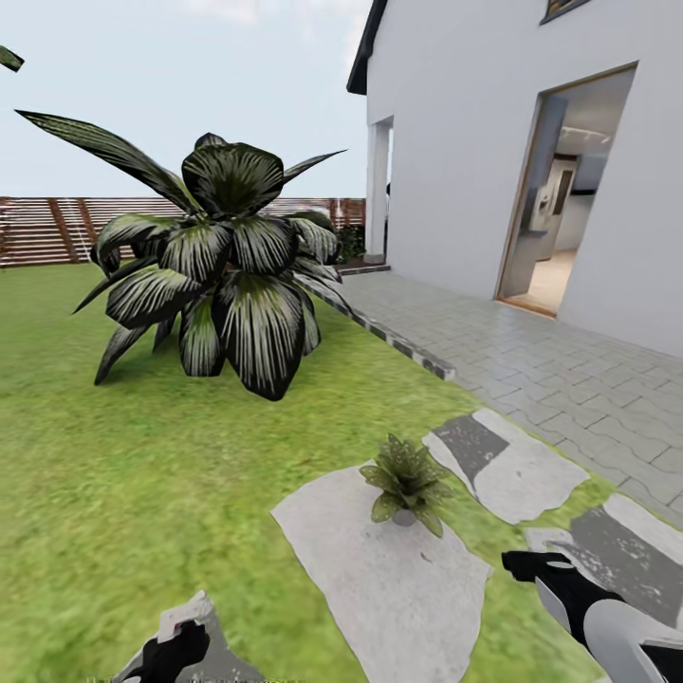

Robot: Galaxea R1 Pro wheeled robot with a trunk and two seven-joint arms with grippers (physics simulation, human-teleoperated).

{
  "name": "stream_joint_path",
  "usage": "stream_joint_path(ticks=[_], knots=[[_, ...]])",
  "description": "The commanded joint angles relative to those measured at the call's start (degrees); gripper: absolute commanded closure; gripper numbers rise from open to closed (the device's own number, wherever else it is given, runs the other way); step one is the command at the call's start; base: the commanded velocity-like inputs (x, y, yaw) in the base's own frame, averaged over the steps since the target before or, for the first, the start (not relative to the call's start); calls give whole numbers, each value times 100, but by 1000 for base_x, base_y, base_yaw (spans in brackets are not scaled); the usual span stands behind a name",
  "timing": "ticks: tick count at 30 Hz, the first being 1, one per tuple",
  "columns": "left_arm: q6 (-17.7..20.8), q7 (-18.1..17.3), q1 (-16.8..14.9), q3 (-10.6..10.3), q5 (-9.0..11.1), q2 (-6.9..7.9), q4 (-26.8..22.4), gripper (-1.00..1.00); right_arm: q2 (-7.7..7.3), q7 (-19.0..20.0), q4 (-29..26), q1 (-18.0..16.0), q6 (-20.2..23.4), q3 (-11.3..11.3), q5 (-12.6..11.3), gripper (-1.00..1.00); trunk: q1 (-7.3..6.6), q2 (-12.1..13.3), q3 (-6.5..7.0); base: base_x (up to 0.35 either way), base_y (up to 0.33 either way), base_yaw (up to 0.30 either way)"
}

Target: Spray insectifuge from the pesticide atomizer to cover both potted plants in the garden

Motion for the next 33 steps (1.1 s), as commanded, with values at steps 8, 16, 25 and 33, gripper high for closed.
stream_joint_path(ticks=[8,16,25,33], knots=[[-30,-33,-6,49,-46,-5,-6,100,0,-6,-4,-1,11,-45,45,-100,153,-283,-131,0,0,254],[-30,-33,-6,50,-46,-5,-6,100,3,-6,-4,-1,11,-45,45,-100,197,-363,-167,0,0,221],[-123,-33,-6,52,-37,-12,1,100,0,-11,-4,-1,10,-45,43,-100,197,-363,-167,-203,0,19],[-127,-33,-6,52,-37,-14,3,100,-1,-20,-4,-1,4,-46,36,-100,197,-363,-167,-339,0,0]])
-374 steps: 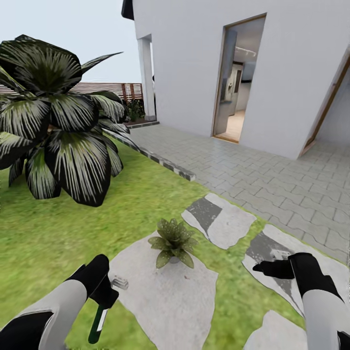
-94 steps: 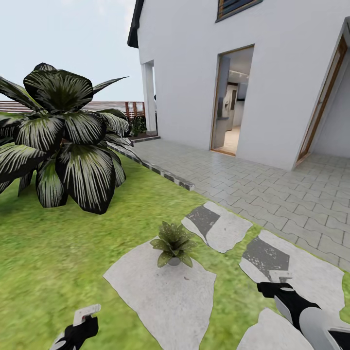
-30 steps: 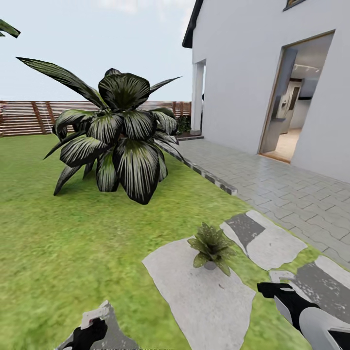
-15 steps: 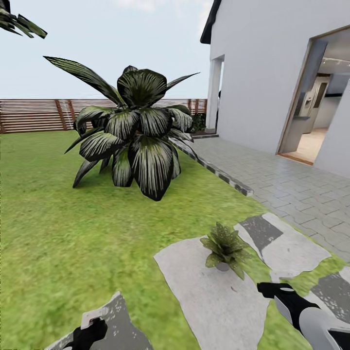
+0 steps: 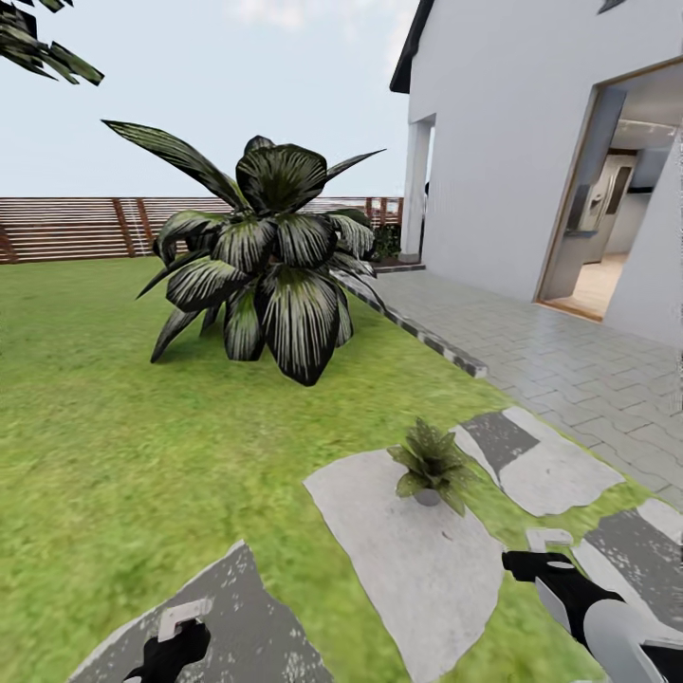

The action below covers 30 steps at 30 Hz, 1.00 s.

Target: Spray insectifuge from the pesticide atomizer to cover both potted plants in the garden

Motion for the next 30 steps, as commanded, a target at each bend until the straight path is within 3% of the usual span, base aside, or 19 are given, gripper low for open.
stream_joint_path(ticks=[1,7,14,25,30], knots=[[-13,-35,-4,49,-43,-5,-11,100,0,-6,-3,-2,9,-46,44,-100,-4,-3,-5,-336,0,0],[-13,-35,-4,49,-43,-5,-11,100,4,-2,-3,-2,12,-46,45,-100,-4,-3,-5,-315,0,26],[-13,-35,-4,49,-43,-5,-11,100,2,-2,-3,-2,16,-46,44,-100,-4,-3,-5,-245,0,207],[-13,-35,-4,49,-43,2,-13,100,3,-2,-3,-2,16,-45,50,-100,-4,-3,-5,-27,0,236],[-13,-35,-4,49,-43,3,-11,100,3,-7,0,-2,16,-45,53,-100,-4,-3,-5,0,0,69]])
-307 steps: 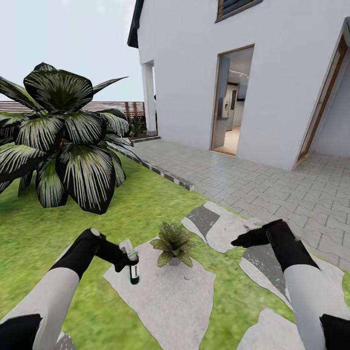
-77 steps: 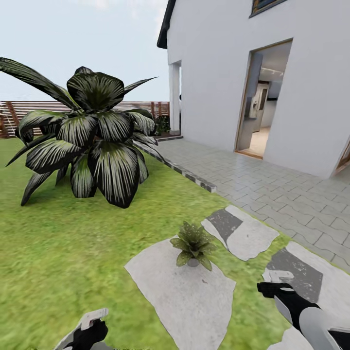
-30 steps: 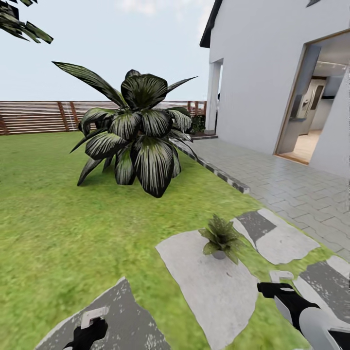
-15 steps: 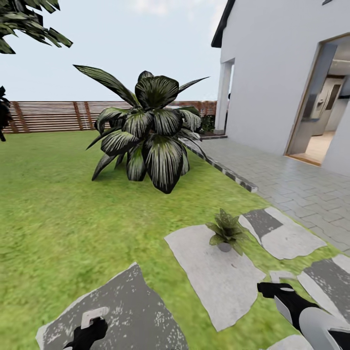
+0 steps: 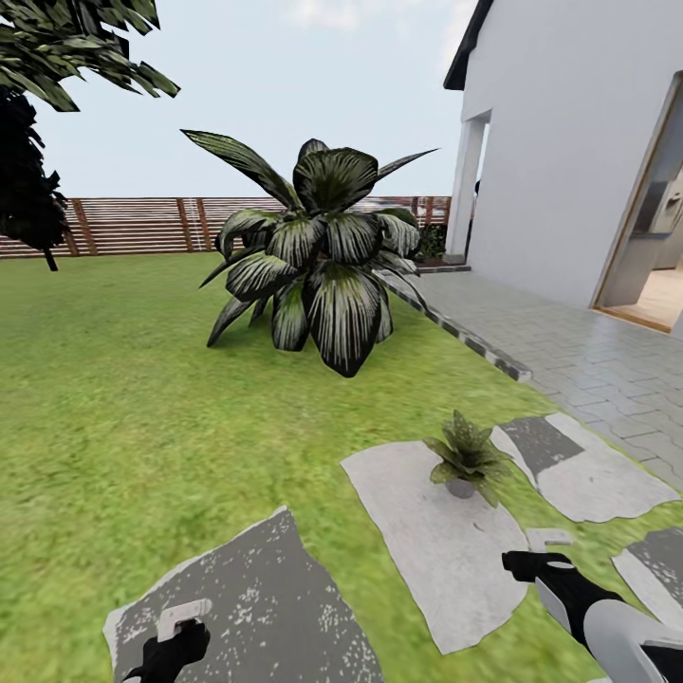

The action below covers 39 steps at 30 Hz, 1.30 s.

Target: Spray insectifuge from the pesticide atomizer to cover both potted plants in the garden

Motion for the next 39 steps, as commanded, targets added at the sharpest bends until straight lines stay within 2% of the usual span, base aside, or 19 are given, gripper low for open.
stream_joint_path(ticks=[1,3,9,25,39], knots=[[-13,-35,-5,49,-43,-5,-10,100,0,-8,-5,-2,10,-46,45,-100,-1,-2,-5,0,0,13],[-13,-35,-5,49,-43,-5,-12,100,-2,-9,-6,-2,10,-46,45,-100,-1,-2,-5,0,0,5],[-13,-35,-5,49,-43,-5,-10,100,5,-25,1,-2,10,-46,45,-100,131,-243,-113,0,0,27],[-13,-35,-5,49,-43,-5,-10,100,5,-21,2,-2,10,-46,45,-100,482,-885,-400,0,0,228],[-13,-35,-5,49,-43,-4,-10,100,5,-19,2,-2,10,-46,47,-100,790,-1446,-651,0,0,11]])
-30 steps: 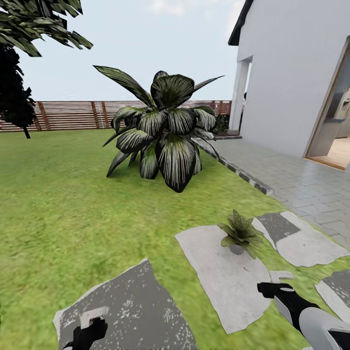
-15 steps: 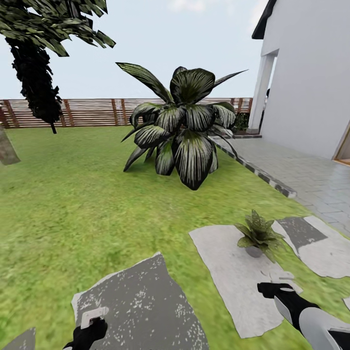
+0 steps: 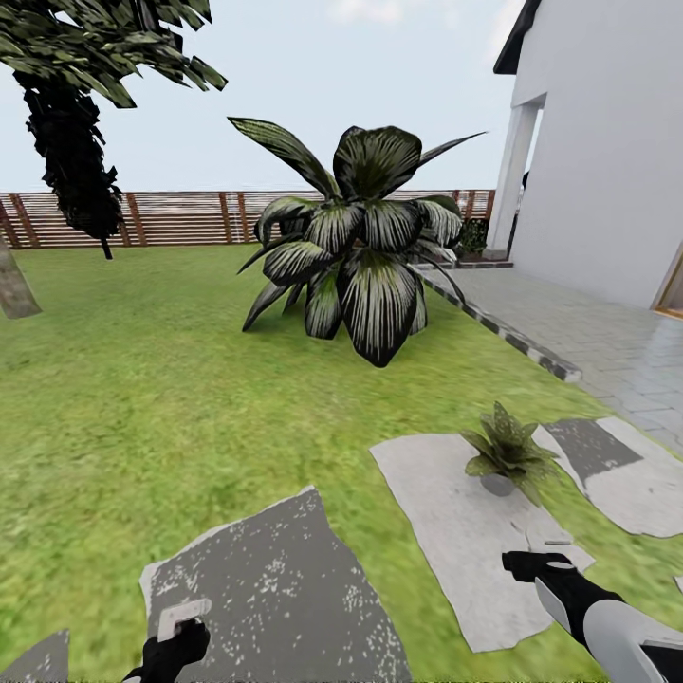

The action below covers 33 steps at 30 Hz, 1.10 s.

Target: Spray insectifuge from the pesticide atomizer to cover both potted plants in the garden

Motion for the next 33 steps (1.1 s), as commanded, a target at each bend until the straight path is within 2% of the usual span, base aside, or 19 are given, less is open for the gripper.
stream_joint_path(ticks=[1,30,33], knots=[[-13,-35,-5,49,-41,-5,-11,100,1,-6,-4,-2,10,-46,45,-100,21,-44,-24,0,0,0],[-13,-35,-5,49,-41,-9,-11,100,1,-6,5,-2,10,-46,53,-100,658,-1207,-544,0,0,0],[-14,-35,-5,49,-41,-6,-11,100,1,-6,5,-2,10,-46,53,-100,661,-1208,-567,0,0,0]])
